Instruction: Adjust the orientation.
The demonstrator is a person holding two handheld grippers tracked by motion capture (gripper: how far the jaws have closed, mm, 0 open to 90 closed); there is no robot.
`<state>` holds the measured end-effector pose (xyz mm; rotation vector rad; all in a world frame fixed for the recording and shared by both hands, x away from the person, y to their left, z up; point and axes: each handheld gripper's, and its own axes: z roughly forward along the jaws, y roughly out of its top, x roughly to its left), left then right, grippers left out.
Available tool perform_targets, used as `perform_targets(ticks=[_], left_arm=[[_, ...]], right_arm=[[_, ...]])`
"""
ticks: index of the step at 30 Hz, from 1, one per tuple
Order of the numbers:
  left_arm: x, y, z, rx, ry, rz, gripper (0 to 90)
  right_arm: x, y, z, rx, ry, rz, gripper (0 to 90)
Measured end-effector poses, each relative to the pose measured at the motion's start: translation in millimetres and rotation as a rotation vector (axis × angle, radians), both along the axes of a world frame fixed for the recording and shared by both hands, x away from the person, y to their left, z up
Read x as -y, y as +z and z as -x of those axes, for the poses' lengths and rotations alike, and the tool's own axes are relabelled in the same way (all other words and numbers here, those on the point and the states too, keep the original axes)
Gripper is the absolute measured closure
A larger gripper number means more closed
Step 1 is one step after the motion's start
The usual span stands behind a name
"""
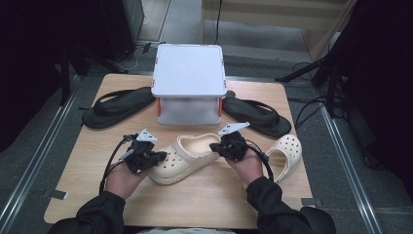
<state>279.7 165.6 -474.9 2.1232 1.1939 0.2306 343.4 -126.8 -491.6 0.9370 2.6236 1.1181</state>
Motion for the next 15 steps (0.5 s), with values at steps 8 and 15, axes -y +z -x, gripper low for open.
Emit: perform_targets(ticks=[8, 15], left_arm=[[-2.8, 0.2, -16.6, 0.011, 0.011, -0.004, 89.9], [-3.2, 2.3, -30.4, 0.004, 0.004, -0.015, 89.9]], right_arm=[[2.2, -0.7, 10.6, -0.009, 0.018, -0.007, 90.0], [-1.2, 0.2, 25.3, -0.011, 0.053, 0.008, 90.0]])
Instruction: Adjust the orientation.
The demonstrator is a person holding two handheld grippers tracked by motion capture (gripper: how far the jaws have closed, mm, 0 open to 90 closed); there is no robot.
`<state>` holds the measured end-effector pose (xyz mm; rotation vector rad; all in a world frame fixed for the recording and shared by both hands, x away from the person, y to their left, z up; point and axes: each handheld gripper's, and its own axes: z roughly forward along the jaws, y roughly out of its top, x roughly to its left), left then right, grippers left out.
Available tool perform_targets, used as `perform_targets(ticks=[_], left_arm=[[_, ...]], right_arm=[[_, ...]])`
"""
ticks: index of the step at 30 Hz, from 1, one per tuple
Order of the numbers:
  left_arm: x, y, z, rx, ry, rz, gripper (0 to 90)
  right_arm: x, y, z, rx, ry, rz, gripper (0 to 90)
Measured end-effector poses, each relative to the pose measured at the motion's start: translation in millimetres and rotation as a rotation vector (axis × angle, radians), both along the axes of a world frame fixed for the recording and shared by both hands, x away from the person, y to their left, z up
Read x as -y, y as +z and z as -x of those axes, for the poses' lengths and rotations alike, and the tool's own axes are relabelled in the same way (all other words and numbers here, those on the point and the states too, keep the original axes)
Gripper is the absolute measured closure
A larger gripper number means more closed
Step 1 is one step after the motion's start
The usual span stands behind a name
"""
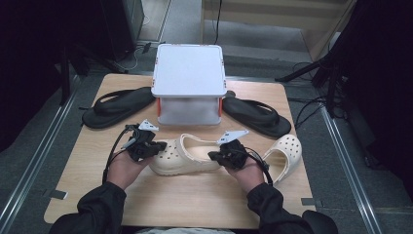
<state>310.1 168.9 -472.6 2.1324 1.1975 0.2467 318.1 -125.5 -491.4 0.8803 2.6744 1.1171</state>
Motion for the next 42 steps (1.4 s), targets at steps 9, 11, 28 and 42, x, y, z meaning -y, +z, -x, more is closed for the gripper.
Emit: perform_targets(ticks=[9, 11, 28, 42], left_arm=[[1.7, 0.1, -21.0, 0.008, -0.010, 0.007, 89.8], [3.5, 0.8, -25.5, 0.008, -0.015, 0.002, 89.8], [15.7, -2.0, -53.3, 0.020, -0.074, 0.031, 89.9], [13.0, 10.1, -51.4, 0.032, -0.080, 0.064, 86.4]], right_arm=[[-9.8, -1.3, 20.0, -0.031, 0.058, -0.021, 90.0], [-15.9, -2.0, 27.4, -0.039, 0.081, -0.027, 90.0], [-48.0, -6.6, 48.3, -0.061, 0.146, -0.069, 90.0], [-40.6, 3.9, 49.1, -0.036, 0.120, -0.099, 90.0]])
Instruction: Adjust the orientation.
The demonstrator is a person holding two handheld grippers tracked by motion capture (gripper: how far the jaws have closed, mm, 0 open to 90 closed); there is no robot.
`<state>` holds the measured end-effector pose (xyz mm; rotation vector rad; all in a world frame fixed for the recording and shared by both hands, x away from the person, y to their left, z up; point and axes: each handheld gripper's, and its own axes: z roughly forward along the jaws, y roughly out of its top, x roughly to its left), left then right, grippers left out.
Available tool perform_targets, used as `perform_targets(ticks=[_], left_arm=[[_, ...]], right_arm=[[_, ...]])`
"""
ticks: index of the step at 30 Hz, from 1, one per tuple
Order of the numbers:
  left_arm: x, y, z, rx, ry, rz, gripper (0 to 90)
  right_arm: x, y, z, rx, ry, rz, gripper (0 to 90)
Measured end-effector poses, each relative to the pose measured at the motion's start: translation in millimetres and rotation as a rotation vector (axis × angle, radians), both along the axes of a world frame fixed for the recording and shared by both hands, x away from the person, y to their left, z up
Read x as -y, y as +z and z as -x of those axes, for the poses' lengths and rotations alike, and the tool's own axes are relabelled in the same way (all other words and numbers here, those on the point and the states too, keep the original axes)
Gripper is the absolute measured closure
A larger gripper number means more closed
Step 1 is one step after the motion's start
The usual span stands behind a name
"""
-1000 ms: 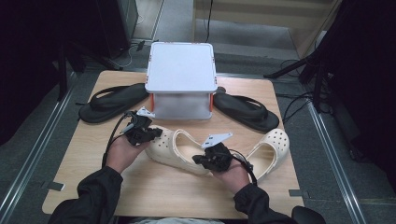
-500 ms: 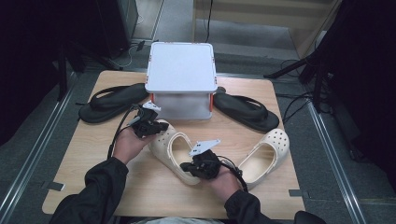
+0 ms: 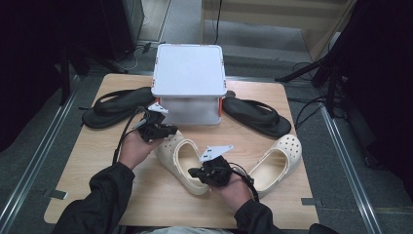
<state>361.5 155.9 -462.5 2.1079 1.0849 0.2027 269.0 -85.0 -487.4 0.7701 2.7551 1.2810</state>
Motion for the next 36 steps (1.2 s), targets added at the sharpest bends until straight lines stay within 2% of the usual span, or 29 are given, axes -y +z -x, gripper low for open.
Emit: perform_targets(ticks=[2, 5, 8, 9, 12, 16, 19, 22, 26, 27, 30, 34, 36], left_arm=[[-3.3, 3.4, 3.5, 0.000, 0.002, 0.001, 86.5], [-10.7, 6.1, 10.7, 0.008, 0.024, 0.023, 86.6], [-18.1, 5.5, 18.8, -0.003, 0.036, 0.012, 86.8], [-20.2, 5.1, 22.3, -0.001, 0.046, 0.007, 87.3], [-29.0, 4.5, 34.3, 0.001, 0.066, 0.025, 88.4], [-33.0, 1.2, 43.4, 0.007, 0.078, 0.016, 89.8], [-34.8, -2.9, 48.0, -0.010, 0.095, 0.023, 90.0], [-36.1, -8.3, 52.6, -0.026, 0.101, 0.003, 90.0], [-41.9, -12.8, 56.9, -0.038, 0.121, 0.008, 90.0], [-44.7, -17.0, 59.3, -0.051, 0.135, 0.027, 89.9], [-45.4, -21.8, 60.3, -0.073, 0.132, 0.033, 90.0], [-38.9, -29.5, 59.4, -0.100, 0.112, 0.005, 89.9], [-35.1, -31.9, 58.7, -0.098, 0.108, -0.011, 89.9]], right_arm=[[6.0, 4.7, -2.1, 0.007, -0.018, -0.010, 90.0], [15.4, 8.4, -7.0, 0.017, -0.037, -0.017, 90.0], [21.1, 10.5, -10.8, 0.019, -0.050, -0.024, 90.0], [23.8, 12.1, -13.8, 0.033, -0.054, -0.027, 90.0], [26.2, 12.9, -17.9, 0.040, -0.060, -0.024, 90.0], [32.1, 13.0, -29.5, 0.042, -0.085, -0.007, 90.0], [33.8, 13.1, -36.2, 0.033, -0.090, -0.010, 90.0], [33.8, 12.2, -39.6, 0.029, -0.092, -0.003, 90.0], [32.0, 8.2, -46.7, 0.020, -0.091, 0.009, 90.0], [30.6, 6.1, -49.5, 0.015, -0.085, 0.015, 90.0], [28.8, 4.6, -50.7, 0.008, -0.078, 0.022, 90.0], [23.4, 1.0, -50.6, 0.005, -0.058, 0.038, 90.0], [20.4, -0.1, -48.8, 0.008, -0.054, 0.044, 90.0]])
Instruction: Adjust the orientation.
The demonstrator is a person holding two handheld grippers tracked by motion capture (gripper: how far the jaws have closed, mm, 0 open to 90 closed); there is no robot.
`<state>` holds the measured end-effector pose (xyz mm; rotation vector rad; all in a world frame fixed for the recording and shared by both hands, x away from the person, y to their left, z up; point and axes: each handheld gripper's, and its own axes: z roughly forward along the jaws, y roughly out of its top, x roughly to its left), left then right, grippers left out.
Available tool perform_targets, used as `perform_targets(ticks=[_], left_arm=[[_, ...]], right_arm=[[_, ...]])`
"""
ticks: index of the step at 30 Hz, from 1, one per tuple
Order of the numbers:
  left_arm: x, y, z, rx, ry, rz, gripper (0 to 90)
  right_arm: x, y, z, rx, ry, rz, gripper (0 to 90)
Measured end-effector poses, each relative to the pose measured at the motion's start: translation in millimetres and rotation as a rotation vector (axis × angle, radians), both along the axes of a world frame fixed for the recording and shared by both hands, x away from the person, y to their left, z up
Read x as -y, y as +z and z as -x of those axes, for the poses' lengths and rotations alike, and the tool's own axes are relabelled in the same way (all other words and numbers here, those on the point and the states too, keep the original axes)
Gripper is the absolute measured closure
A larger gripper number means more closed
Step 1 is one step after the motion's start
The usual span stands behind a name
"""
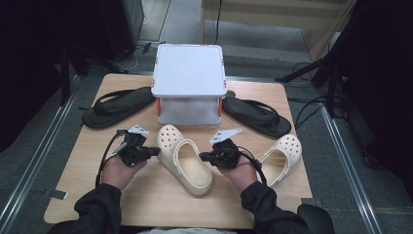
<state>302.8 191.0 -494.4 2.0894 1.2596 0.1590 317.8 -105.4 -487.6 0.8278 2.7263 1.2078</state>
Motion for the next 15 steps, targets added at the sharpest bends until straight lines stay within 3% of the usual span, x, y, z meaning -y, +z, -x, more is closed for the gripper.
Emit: perform_targets(ticks=[15], left_arm=[[-4.3, -0.9, -15.1, 0.006, 0.038, 0.009, 89.8]], right_arm=[[-14.8, -1.3, 8.5, 0.014, 0.009, -0.013, 90.0]])
